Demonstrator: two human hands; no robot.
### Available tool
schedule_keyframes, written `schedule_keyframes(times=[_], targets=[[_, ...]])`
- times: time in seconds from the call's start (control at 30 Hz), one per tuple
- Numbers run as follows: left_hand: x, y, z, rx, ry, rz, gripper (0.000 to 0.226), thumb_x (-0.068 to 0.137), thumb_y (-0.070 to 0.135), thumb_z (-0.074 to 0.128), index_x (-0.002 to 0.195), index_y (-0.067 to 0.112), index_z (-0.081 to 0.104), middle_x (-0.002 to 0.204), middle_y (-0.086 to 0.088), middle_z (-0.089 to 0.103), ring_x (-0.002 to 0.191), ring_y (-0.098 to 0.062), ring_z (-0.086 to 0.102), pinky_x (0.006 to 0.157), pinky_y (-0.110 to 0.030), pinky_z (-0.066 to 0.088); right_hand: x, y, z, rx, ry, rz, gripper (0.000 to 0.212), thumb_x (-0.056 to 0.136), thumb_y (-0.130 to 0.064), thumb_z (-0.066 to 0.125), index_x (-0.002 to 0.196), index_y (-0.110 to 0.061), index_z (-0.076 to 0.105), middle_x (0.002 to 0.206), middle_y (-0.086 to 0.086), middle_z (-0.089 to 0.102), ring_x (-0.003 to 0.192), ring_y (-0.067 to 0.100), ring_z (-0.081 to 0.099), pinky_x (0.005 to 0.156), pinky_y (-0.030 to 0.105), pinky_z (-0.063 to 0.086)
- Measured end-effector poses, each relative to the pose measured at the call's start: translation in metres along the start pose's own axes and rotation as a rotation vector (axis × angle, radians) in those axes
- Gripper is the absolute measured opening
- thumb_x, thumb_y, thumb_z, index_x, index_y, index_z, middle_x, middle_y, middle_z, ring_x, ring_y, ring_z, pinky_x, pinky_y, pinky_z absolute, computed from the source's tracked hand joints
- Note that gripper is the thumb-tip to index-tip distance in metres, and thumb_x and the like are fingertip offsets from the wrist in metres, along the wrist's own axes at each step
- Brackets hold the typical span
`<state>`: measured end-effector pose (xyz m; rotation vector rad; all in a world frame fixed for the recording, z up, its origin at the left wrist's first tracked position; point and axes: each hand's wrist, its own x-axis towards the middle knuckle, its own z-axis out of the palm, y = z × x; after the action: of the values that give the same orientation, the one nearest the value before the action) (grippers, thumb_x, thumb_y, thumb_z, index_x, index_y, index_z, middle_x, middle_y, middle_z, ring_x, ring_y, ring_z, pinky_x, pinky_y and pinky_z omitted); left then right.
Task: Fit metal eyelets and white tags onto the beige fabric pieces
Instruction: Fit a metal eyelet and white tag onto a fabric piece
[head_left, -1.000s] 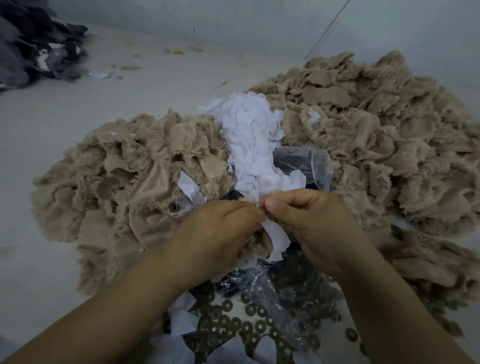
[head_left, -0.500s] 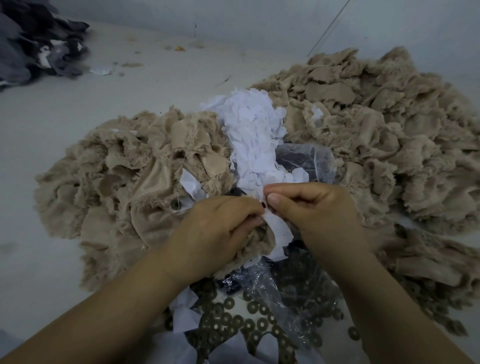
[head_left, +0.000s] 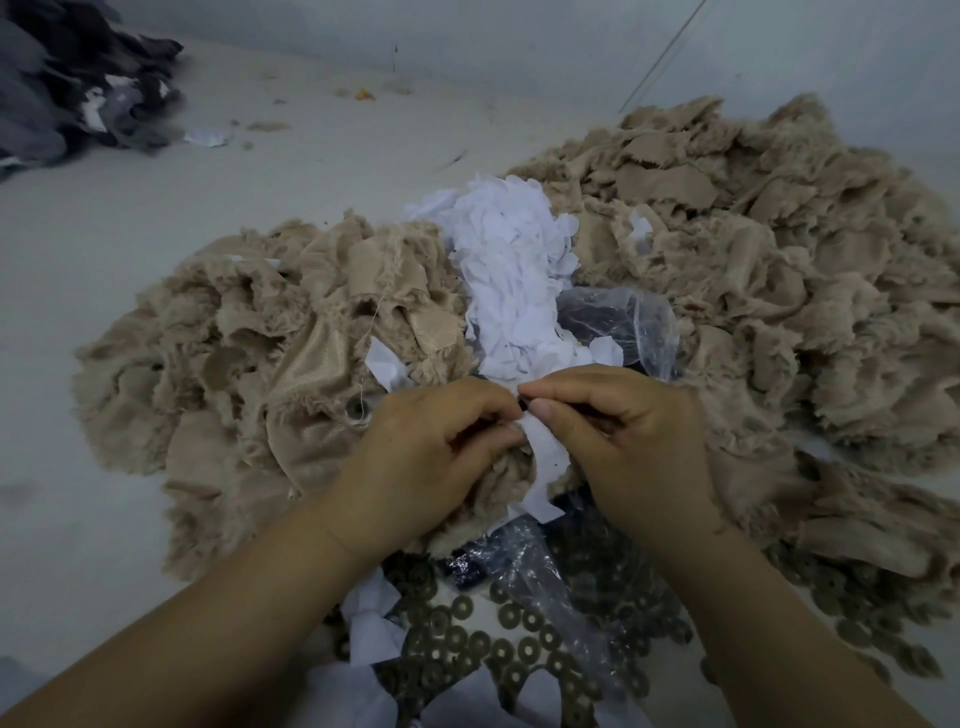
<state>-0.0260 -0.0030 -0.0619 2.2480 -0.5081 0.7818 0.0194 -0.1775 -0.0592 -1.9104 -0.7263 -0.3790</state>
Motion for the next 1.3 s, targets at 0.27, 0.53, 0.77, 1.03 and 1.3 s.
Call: schedule_keyframes(times=[0.27, 0.53, 0.77, 1.03, 1.3], targets=[[0.001, 0.0, 0.002, -0.202, 0.043, -0.14, 0.007, 0.081, 0.01, 0.073, 0.086, 0.005, 0.074, 0.081, 0.001, 0.074, 0.076, -0.004, 0.069, 0.068, -0.014, 0.054, 0.0, 0.005, 0.001, -0.044, 0.004, -0.069, 0.013, 0.085, -0.008, 0.072, 0.096, -0.011, 0.079, 0.093, -0.009, 0.073, 0.091, -0.005, 0.067, 0.08, 0.008, 0.048], [0.0, -0.004, 0.005, -0.199, 0.047, -0.195, 0.026, 0.085, 0.015, 0.069, 0.11, 0.018, 0.068, 0.092, 0.008, 0.069, 0.084, -0.003, 0.066, 0.076, -0.013, 0.052, 0.0, 0.006, -0.001, 0.031, -0.037, -0.101, 0.024, 0.082, -0.017, 0.075, 0.104, -0.006, 0.076, 0.098, 0.0, 0.075, 0.09, 0.002, 0.07, 0.08, 0.015, 0.053], [0.0, -0.006, 0.009, 0.011, -0.038, -0.016, 0.025, 0.094, 0.016, 0.054, 0.104, 0.001, 0.071, 0.084, -0.004, 0.071, 0.073, -0.01, 0.06, 0.065, -0.025, 0.048, -0.003, 0.009, 0.002, 0.014, 0.017, -0.128, 0.02, 0.08, -0.008, 0.078, 0.099, -0.002, 0.077, 0.091, 0.003, 0.076, 0.083, 0.005, 0.071, 0.076, 0.019, 0.057], [-0.001, -0.007, 0.018, 0.05, -0.013, -0.004, 0.027, 0.093, 0.013, 0.049, 0.104, -0.002, 0.069, 0.084, -0.008, 0.069, 0.075, -0.009, 0.053, 0.068, -0.013, 0.039, -0.005, 0.012, 0.005, 0.016, 0.063, -0.093, 0.018, 0.079, -0.009, 0.078, 0.096, -0.002, 0.078, 0.086, 0.003, 0.076, 0.079, 0.007, 0.072, 0.073, 0.021, 0.058], [-0.002, -0.008, 0.024, 0.043, 0.014, 0.017, 0.027, 0.093, 0.011, 0.047, 0.103, -0.003, 0.068, 0.086, -0.011, 0.069, 0.079, -0.013, 0.055, 0.066, -0.025, 0.045, -0.006, 0.012, 0.007, 0.024, 0.09, -0.084, 0.018, 0.081, -0.016, 0.076, 0.094, -0.004, 0.078, 0.084, 0.001, 0.076, 0.077, 0.006, 0.072, 0.071, 0.02, 0.057]])
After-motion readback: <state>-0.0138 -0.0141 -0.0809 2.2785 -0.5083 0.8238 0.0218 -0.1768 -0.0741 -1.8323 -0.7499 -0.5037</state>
